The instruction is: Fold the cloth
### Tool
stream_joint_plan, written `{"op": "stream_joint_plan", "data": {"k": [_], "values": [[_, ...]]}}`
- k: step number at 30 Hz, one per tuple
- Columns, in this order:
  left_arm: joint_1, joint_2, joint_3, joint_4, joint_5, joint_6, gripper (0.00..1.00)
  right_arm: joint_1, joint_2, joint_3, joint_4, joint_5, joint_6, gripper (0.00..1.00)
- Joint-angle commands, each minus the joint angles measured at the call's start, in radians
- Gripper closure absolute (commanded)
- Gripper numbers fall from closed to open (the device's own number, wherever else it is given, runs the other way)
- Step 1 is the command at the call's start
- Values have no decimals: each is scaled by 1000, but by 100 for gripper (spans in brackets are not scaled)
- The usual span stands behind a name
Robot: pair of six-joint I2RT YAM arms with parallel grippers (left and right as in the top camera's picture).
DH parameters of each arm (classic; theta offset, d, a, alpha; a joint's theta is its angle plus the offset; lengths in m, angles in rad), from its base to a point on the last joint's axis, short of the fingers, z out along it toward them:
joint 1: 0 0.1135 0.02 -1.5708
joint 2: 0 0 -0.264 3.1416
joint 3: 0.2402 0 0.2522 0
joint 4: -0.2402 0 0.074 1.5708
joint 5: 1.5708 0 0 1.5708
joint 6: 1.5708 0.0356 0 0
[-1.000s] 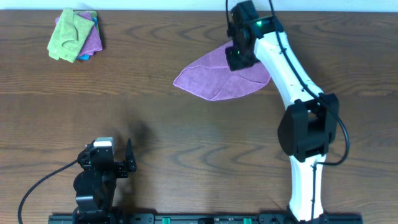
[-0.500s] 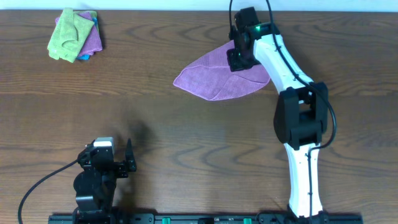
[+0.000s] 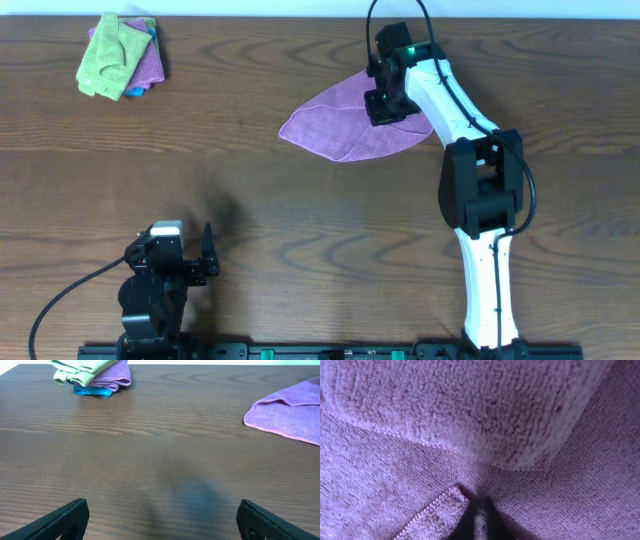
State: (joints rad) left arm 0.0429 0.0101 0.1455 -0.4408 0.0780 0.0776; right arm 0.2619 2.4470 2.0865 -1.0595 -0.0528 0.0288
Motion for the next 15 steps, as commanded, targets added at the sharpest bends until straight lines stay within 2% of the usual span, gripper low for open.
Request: {"op": "stream_joint_plan", "data": {"k": [1, 3, 6, 11, 13, 15], "values": [[-4, -6, -18, -3, -7, -11, 4, -2, 8, -8, -14, 0, -39, 74], [-4, -6, -18, -4, -7, -11, 4, -2, 8, -8, -34, -1, -51, 71], [-4, -6, -18, -3, -7, -11, 5, -2, 8, -8, -56, -1, -72, 75], [-4, -6, -18, -4, -7, -11, 5, -2, 8, -8, -78, -4, -82, 71], [-4, -6, -18, -3, -7, -11, 5, -2, 8, -8, -83, -4, -91, 78], [-4, -6, -18, -3, -7, -11, 4, -2, 8, -8, -84, -4, -90, 97]]}}
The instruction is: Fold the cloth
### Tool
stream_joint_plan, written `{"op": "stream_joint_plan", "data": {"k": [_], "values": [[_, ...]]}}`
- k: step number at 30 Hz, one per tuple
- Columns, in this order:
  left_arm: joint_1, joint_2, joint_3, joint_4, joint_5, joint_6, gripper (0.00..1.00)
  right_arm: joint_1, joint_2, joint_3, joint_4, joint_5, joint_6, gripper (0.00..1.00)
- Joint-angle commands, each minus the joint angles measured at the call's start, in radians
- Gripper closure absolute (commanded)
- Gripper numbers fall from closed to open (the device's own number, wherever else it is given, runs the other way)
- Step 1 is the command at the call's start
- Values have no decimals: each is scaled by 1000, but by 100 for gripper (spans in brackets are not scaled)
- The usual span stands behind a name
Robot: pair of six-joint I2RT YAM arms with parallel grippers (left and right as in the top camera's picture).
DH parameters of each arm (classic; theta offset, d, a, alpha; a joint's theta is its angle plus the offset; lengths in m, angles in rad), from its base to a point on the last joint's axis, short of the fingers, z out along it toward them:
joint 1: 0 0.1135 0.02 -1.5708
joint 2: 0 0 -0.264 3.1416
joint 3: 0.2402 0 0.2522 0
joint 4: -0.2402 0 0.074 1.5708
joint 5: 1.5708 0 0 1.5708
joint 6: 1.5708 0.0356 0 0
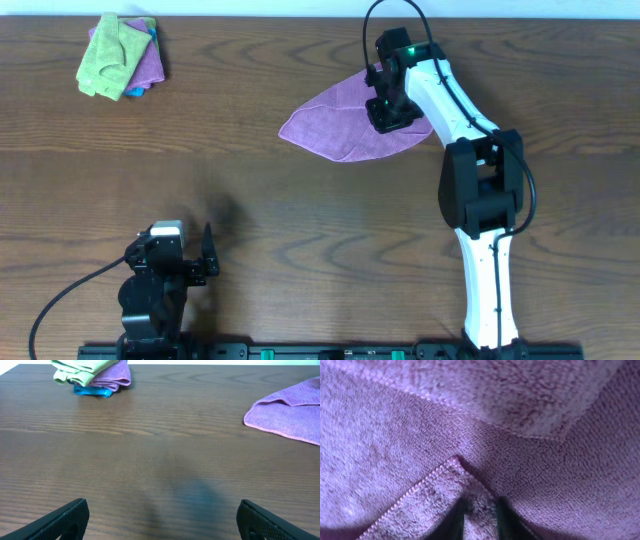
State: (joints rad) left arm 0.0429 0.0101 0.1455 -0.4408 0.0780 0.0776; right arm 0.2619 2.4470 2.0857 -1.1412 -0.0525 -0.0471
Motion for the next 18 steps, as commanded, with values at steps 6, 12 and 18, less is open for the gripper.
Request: {"op": "stream_joint_plan", "data": {"k": [6, 12, 18], "values": [[-4, -6, -18, -3, -7, -11, 4, -2, 8, -7, -3, -5, -14, 99], [-4, -6, -18, -3, -7, -11, 4, 4, 3, -6, -76, -8, -6, 99], [-4, -6, -18, -3, -7, -11, 4, 20, 3, -6, -206, -27, 39, 98]]}}
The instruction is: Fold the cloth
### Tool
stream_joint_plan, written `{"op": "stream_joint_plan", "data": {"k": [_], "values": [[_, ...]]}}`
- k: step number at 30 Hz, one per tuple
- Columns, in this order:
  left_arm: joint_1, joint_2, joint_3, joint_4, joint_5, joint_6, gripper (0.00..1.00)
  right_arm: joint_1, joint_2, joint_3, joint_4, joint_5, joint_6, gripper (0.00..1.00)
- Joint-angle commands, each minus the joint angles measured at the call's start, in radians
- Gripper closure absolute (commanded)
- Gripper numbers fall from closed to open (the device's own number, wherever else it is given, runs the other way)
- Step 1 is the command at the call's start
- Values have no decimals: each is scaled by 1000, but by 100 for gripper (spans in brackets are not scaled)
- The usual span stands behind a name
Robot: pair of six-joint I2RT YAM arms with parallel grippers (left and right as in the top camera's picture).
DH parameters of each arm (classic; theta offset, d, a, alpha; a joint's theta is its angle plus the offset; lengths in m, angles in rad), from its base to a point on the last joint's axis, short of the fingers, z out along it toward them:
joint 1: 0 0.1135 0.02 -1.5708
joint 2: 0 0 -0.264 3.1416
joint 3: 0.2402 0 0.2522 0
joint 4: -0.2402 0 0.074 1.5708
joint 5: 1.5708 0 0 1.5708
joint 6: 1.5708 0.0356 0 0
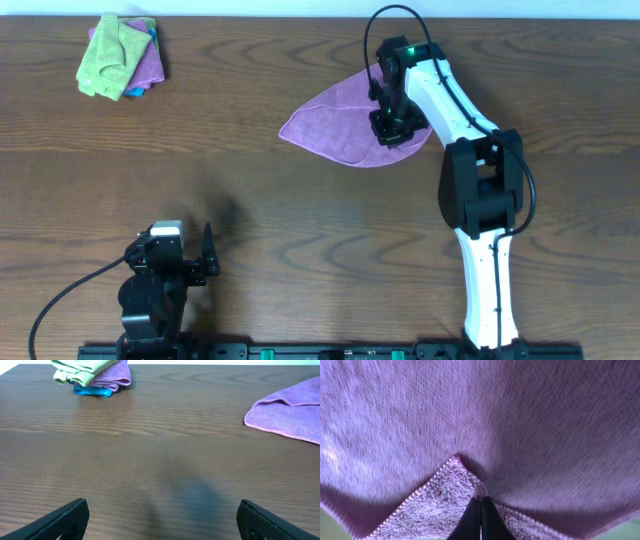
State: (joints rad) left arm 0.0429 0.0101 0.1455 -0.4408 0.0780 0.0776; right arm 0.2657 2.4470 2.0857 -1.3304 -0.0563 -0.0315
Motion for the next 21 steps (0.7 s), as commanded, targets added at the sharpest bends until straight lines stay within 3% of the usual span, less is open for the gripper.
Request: {"op": "stream_joint_plan", "data": {"k": [1, 16, 21], "values": [[-4, -6, -18, -3, -7, -11, 4, 18, 1, -6, -27, -23, 23, 98], [-4, -6, -18, -3, -7, -11, 5, 31, -60, -6, -146, -108, 3, 98], [-4, -6, -18, -3, -7, -11, 5, 30, -102, -6, -276, -109, 4, 98]]}}
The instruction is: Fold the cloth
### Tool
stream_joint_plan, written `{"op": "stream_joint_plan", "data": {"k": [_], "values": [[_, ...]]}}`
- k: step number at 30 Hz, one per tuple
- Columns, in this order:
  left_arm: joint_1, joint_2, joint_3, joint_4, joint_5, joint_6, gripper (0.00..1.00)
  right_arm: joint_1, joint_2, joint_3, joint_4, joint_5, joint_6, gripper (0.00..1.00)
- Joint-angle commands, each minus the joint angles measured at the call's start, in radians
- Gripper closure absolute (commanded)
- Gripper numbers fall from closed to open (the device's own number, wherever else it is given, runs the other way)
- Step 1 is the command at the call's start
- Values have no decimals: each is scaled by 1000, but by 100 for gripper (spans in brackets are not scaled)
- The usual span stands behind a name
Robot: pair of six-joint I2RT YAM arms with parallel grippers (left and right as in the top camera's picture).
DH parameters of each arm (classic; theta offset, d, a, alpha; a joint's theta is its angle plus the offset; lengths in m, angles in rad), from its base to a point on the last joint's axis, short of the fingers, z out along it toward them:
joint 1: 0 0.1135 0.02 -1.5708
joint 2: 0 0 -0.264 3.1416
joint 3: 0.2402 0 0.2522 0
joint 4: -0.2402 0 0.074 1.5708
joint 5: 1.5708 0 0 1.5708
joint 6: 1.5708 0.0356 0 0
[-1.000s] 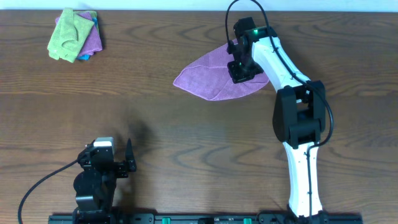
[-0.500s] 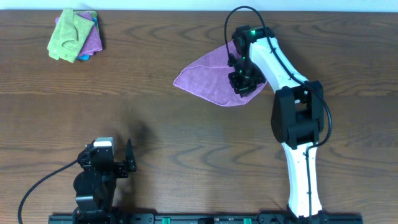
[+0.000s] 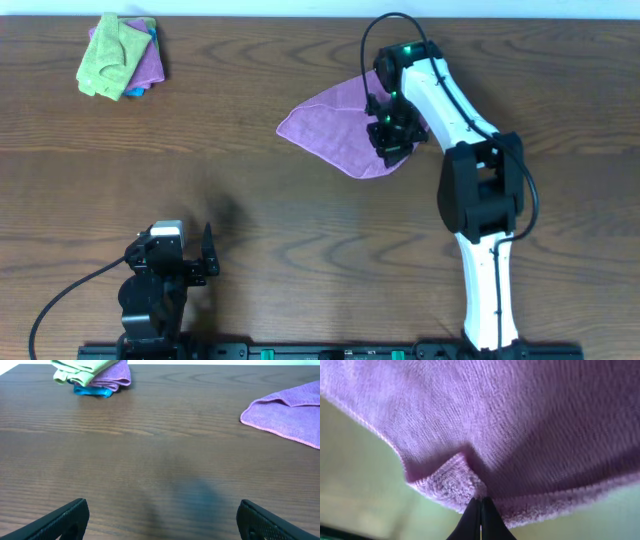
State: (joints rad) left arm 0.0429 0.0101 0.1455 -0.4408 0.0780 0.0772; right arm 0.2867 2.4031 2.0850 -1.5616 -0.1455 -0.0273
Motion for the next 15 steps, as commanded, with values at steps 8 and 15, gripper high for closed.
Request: {"op": "stream_joint_plan", "data": {"k": [8, 15], "values": [[-4, -6, -18, -3, -7, -10, 5, 6, -58, -6, -124, -28, 4, 20], [-4, -6, -18, -3, -7, -10, 5, 2, -58, -6, 67, -21, 3, 32]]}}
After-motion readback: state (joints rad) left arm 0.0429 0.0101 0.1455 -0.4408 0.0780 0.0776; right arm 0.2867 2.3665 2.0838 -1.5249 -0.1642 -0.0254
